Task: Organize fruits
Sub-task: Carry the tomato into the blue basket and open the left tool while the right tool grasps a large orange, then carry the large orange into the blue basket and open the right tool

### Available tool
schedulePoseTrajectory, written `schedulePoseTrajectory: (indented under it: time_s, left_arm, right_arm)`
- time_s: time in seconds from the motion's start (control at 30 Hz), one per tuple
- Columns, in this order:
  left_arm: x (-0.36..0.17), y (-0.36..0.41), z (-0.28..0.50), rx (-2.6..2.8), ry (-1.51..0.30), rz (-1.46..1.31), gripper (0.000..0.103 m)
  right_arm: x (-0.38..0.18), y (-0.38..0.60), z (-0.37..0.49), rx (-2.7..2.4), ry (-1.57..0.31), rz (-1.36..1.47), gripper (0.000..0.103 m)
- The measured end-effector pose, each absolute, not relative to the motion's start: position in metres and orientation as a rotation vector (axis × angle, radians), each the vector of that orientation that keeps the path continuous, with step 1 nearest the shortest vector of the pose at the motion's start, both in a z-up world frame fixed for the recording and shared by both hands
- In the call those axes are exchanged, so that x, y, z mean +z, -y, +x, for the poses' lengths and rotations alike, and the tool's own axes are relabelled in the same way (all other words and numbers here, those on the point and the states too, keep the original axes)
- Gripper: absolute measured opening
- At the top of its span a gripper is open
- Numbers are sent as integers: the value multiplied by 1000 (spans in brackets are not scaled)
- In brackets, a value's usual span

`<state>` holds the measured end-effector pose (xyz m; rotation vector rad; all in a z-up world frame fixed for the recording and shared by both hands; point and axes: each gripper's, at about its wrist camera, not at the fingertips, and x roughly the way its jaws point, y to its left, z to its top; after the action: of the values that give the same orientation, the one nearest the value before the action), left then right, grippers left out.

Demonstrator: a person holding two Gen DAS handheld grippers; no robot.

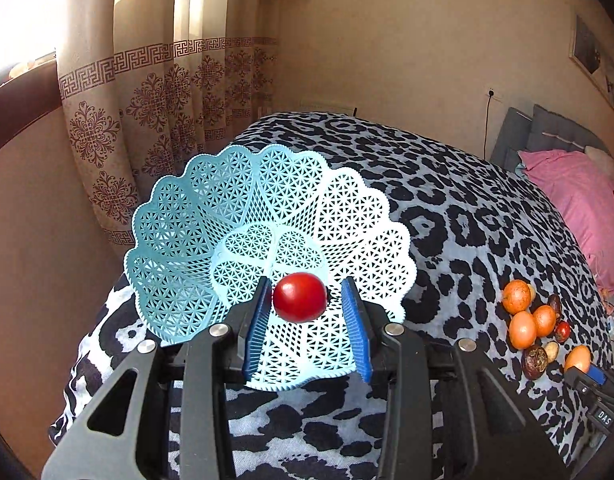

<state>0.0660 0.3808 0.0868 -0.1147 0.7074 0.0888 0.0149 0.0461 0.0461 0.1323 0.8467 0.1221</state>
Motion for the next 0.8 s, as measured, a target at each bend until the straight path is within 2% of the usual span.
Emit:
schedulePoseTrajectory:
  time_s: [0.07, 0.13, 0.2, 0.27, 0.8]
  left_arm:
    - [89, -386, 63, 105, -687, -121, 74]
    - [94, -391, 57, 115, -662, -119, 79]
    - [99, -396, 53, 118, -639, -124, 91]
    - [104, -400, 48, 129, -610, -127, 98]
    - [126, -439, 21, 260, -511, -147, 100]
  right_arm:
    - [48, -50, 16, 127, -842, 130, 42]
    - [50, -56, 18, 136, -840, 125, 42]
    - [53, -62, 21, 148, -838, 119, 42]
    - [56, -71, 25, 164, -833, 110, 42]
    - [94, -206, 74, 440, -769, 15, 42]
